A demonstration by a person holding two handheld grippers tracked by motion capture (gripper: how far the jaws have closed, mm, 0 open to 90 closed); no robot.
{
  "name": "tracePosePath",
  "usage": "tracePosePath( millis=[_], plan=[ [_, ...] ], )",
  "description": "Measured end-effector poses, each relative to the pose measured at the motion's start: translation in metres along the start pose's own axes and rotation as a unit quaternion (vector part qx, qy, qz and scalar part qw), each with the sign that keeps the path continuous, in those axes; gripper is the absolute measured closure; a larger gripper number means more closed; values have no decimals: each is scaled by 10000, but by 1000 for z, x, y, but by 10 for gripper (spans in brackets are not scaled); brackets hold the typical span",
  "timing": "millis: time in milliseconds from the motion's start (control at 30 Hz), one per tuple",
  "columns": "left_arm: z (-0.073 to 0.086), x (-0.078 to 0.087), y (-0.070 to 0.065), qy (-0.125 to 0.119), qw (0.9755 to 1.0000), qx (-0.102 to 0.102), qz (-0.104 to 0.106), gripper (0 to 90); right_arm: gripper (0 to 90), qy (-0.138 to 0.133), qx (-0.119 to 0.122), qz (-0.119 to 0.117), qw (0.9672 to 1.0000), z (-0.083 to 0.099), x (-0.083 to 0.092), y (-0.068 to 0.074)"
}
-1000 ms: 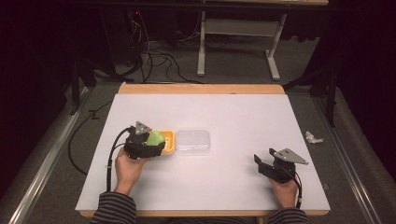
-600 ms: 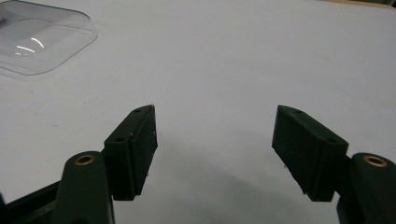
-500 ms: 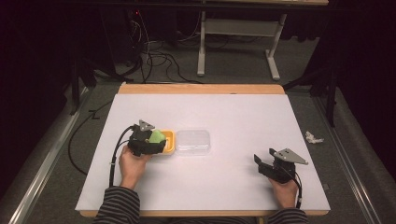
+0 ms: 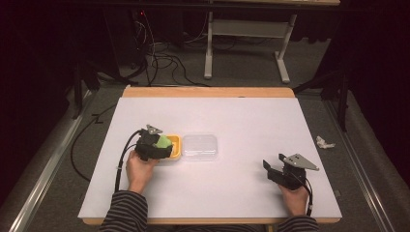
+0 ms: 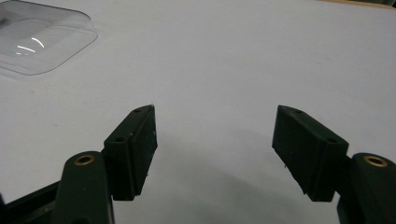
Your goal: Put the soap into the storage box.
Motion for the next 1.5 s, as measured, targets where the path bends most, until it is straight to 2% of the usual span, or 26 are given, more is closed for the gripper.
tracePosePath(
  millis=[200,567,733,833,1167,1500],
  plan=[
    [0,-1,0,3,10000,32,16,268,313,0,2,0,10000,0,0,0],
    [4,-6,3,36,9999,-13,-115,265,313,5,4,4,10000,0,0,0],
    [1,-7,3,-63,10000,51,-49,267,312,19,-12,0,10000,0,0,0],
    [-3,-4,1,-164,9998,126,19,269,313,24,-16,6,10000,0,0,0],
    [-8,5,-1,-315,9995,11,34,219,313,58,24,-7,10000,0,-1,0],
    [-17,17,-1,-457,9989,98,12,184,312,67,5,-2,10000,0,-1,1]
  ],
)
Point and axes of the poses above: each handheld gripper's, and its own axes: x roughly backward along the jaws, z roughly out of its underside, y roughly to its left, the point moved 4 cm from there along -x, roughly forward along the jaws, and after that the axes turned 10 degrees about x, right-handed, at the moved point
